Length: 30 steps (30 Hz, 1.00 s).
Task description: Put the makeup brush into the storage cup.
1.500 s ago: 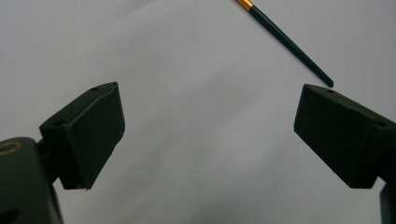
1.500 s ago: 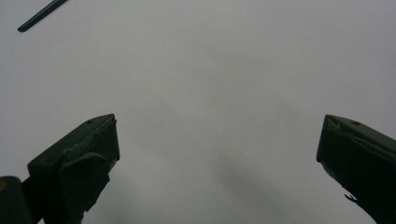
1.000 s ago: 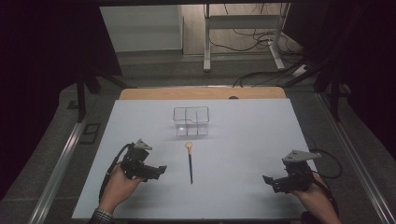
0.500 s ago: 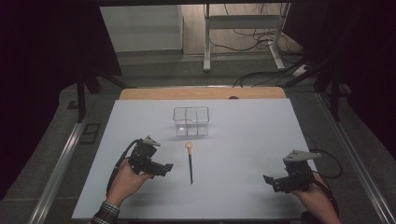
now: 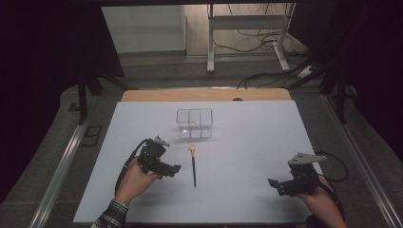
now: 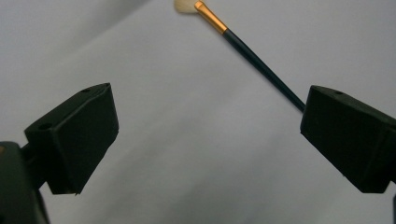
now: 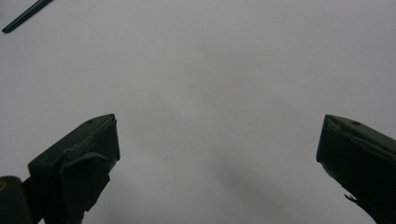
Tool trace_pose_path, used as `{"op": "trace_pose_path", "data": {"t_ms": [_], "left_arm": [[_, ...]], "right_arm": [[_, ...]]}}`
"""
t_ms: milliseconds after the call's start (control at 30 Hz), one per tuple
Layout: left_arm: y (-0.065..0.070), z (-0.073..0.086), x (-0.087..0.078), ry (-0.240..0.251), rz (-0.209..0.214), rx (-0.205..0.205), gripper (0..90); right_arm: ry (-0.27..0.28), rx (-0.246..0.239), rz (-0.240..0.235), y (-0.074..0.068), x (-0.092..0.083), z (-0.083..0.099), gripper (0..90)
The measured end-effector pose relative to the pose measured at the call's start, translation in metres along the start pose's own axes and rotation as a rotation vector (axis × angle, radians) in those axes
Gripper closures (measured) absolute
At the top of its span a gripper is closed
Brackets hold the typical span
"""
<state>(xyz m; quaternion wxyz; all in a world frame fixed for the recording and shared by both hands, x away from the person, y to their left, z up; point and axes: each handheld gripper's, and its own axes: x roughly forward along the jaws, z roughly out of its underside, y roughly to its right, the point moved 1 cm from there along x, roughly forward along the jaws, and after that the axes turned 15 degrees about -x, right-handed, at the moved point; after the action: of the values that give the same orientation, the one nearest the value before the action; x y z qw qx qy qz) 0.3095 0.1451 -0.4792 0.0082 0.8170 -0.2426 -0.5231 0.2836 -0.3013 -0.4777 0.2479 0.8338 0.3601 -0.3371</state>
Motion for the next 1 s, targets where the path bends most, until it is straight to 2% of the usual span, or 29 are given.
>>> {"op": "trace_pose_path", "data": {"t_ms": [633,1000], "left_arm": [[0.006,-0.015,0.013,-0.024,-0.013,-0.002,1.8],[0.016,-0.025,0.022,-0.037,-0.015,0.008,1.7]], "right_arm": [[-0.010,-0.004,0.002,0.000,0.001,0.000,0.0],[-0.015,-0.008,0.002,0.000,0.001,0.001,0.0]]}}
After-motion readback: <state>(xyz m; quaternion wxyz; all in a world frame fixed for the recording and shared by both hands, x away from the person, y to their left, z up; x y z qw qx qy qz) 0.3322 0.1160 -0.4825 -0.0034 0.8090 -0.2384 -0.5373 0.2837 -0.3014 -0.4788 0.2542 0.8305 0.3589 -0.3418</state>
